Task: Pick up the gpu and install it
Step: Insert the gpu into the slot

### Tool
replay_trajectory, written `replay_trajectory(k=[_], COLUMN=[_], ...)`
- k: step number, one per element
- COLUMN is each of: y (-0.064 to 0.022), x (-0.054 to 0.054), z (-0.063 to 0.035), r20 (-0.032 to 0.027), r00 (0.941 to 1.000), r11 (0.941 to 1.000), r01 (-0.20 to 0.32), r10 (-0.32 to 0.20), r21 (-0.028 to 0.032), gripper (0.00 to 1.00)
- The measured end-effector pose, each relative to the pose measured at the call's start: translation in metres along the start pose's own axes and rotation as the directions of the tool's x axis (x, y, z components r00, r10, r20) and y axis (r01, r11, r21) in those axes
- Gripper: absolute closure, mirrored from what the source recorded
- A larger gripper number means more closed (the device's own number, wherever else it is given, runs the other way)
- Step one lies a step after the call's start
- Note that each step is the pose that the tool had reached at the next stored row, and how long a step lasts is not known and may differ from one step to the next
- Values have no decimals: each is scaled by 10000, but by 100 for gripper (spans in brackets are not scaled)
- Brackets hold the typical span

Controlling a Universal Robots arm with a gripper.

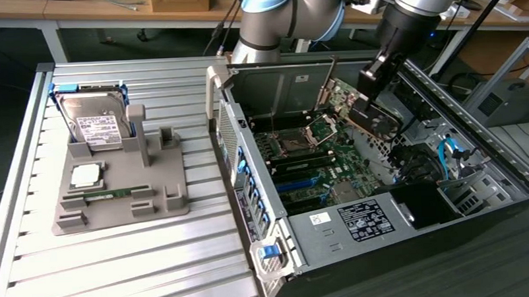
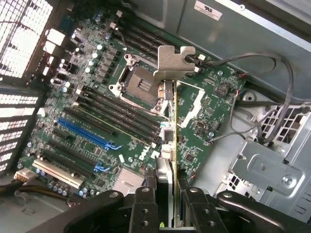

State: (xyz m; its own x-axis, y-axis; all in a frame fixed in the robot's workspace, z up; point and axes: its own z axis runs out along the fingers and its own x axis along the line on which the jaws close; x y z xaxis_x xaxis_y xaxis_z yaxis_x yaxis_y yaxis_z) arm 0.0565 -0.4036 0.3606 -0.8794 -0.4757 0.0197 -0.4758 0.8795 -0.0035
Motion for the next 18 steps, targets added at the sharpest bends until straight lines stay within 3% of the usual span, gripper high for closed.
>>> replay_trajectory(k=[18], y=[0], x=[0], z=[0], r20=[3], r00=[9935], r11=[9935], r01=[1141], r10=[-1141], r21=[23], gripper=[73])
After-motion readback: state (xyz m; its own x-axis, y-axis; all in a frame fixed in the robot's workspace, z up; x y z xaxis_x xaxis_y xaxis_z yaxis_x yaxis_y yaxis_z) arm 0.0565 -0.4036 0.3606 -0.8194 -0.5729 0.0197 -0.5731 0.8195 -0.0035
